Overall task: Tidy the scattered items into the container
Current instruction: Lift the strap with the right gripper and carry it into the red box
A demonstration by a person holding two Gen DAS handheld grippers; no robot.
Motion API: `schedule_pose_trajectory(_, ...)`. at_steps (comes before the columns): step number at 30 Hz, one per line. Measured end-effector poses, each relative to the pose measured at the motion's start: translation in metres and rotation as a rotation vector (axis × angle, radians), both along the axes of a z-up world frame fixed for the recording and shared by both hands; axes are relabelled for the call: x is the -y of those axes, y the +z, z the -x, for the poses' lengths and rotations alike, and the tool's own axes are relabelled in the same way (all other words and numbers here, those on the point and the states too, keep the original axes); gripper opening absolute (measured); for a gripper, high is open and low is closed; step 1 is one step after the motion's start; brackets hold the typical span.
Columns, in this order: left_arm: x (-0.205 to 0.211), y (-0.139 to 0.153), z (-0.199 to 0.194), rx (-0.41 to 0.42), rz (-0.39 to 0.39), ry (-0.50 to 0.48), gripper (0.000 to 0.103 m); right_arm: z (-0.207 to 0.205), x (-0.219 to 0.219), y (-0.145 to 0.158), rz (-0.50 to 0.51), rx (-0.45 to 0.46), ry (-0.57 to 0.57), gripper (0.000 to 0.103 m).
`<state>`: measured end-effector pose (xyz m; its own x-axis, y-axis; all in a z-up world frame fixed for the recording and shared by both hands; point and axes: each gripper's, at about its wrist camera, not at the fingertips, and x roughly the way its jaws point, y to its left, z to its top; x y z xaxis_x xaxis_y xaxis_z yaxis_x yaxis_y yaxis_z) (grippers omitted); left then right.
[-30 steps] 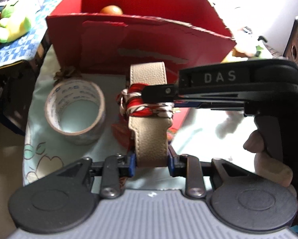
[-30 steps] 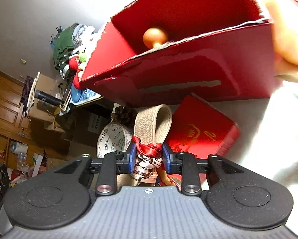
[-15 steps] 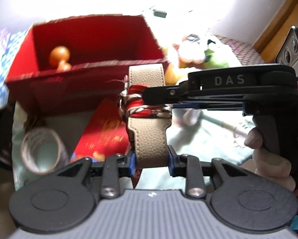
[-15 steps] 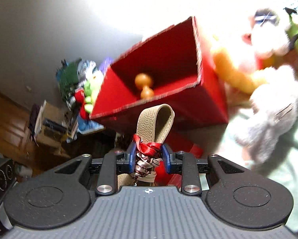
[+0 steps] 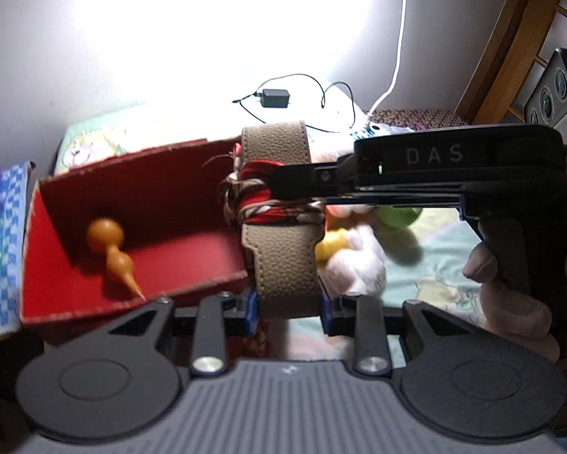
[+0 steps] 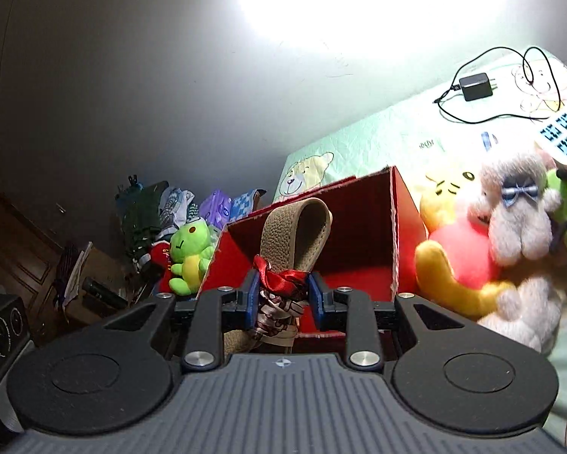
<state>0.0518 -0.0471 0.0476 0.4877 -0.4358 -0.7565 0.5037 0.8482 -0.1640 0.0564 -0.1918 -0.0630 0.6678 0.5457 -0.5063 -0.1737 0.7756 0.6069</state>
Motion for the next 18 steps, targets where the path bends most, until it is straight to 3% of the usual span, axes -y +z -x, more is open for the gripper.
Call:
schedule_pose_trajectory(8,-0.016,-0.011,-0.071,-0.051,-0.012,-0.004,0.031,-0.073,-0.028,-0.006,0.078,-0.047,0.047,0.029)
schedule_pose_trajectory(18,-0.020,-0.069,-0.123,-0.217,-0.009,-0.045,0.034,-0.135,-0.055,-0.051,0.227,-0.209,0.122,0.029)
